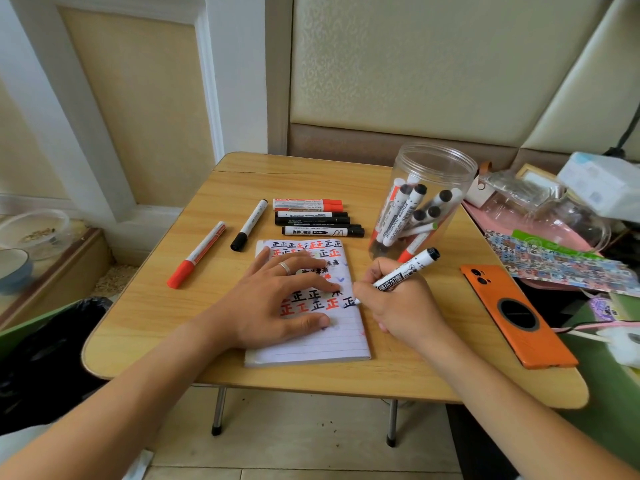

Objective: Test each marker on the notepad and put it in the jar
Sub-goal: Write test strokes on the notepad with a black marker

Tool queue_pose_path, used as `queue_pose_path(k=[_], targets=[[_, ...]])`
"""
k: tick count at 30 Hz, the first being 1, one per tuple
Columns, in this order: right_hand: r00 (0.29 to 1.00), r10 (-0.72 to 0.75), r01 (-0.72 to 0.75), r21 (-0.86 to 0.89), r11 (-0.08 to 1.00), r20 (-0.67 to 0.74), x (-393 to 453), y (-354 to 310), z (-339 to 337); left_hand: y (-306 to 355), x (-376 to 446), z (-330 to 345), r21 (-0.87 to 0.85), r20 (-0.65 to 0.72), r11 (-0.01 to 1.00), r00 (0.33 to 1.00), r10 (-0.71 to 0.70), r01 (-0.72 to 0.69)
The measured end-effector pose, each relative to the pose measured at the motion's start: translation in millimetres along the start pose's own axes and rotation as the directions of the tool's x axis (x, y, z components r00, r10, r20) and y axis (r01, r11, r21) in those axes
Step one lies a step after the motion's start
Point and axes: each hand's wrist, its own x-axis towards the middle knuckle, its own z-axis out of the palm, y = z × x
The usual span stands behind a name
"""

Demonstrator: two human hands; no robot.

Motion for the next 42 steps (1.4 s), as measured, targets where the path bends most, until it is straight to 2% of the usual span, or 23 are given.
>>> queue_pose_path(k=[7,10,14,18,21,29,37,39,42], targets=[[1.000,0.014,-0.014,-0.006,1.000,-0.015,0,-2,-1,0,1,-1,-0.005,0.014,1.000,1.000,0.000,0.000],[1.000,0.006,-0.005,0.049,0.999,-0.012,-1,-3,-2,3,-1,-2,-0.050,-0.034,0.999,0.999,-0.016,0.015],[0.999,-0.049,0.049,0.120,0.992,-0.001,0,-10,-2,5,-5,0,-0.172,-0.105,0.978,0.985,-0.138,0.118],[0.995,-0.051,0.029,0.231,0.972,0.089,-1,-19,4,2,-4,6,-0.115,-0.198,0.971,0.953,-0.230,0.210],[0.992,-0.031,-0.006,0.283,0.959,0.126,1,-19,8,1,-5,6,-0.099,-0.244,0.975,0.946,-0.216,0.197],[0.988,-0.119,0.092,0.253,0.963,0.094,3,-19,12,3,-6,1,-0.123,-0.302,0.982,0.938,-0.172,0.141],[0.965,-0.209,0.171,0.223,0.960,0.159,4,-20,16,5,-9,-2,-0.073,-0.324,0.997,0.946,-0.025,0.001],[0.968,-0.185,0.142,0.237,0.961,0.171,4,-21,15,7,-9,-3,-0.076,-0.332,0.997,0.943,-0.024,-0.002],[0.983,-0.072,0.012,0.334,0.942,0.166,7,-22,8,8,-10,-4,-0.096,-0.351,0.995,0.935,-0.046,0.013]])
